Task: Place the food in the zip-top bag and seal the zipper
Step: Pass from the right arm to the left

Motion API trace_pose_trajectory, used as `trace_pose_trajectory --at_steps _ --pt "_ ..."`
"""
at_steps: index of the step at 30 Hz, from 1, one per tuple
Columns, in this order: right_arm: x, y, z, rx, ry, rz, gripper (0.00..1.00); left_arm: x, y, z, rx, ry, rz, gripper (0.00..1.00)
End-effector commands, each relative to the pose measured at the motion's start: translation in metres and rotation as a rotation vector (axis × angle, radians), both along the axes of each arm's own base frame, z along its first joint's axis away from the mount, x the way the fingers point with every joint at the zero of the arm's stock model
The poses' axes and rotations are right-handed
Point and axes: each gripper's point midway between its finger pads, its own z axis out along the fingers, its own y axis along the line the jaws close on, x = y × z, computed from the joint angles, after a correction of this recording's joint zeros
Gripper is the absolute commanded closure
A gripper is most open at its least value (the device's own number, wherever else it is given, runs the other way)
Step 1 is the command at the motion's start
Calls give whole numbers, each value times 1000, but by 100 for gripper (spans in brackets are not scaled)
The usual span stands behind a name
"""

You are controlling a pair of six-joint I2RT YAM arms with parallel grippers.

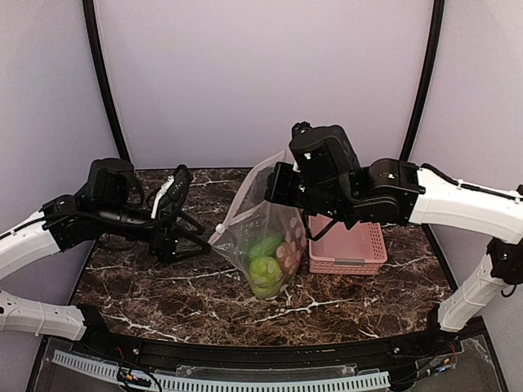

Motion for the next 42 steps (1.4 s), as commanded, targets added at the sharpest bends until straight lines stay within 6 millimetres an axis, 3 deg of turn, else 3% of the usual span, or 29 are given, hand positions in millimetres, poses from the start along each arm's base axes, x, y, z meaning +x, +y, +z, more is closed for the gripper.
trace_pose_trajectory --at_steps 1,10,16,20,25,30,35,38,40,42 --pt "6 5 19 49 -34 -28 100 -8 0 -4 -35 35 -6 9" --pt "7 4 12 43 -26 -38 100 -21 -21 0 -72 54 -89 34" --pt "6 1 12 39 -28 -43 100 -18 -24 -5 -55 48 -84 66" --pt "4 0 13 33 -31 -29 100 -7 -19 -5 -33 14 -10 97" --pt "-10 1 28 34 -55 85 100 17 -4 4 24 -84 137 99" --pt "-37 4 45 36 -73 250 100 31 8 32 88 -223 192 99" --pt "-64 5 38 -4 -32 359 100 37 7 43 204 -334 114 99" --pt "-71 -7 27 -17 3 358 100 33 4 38 253 -393 20 99" --pt "-72 -19 23 -30 5 343 91 31 4 30 277 -426 -22 99" --pt "-72 -35 28 -45 -23 327 75 26 4 24 281 -453 -68 99"
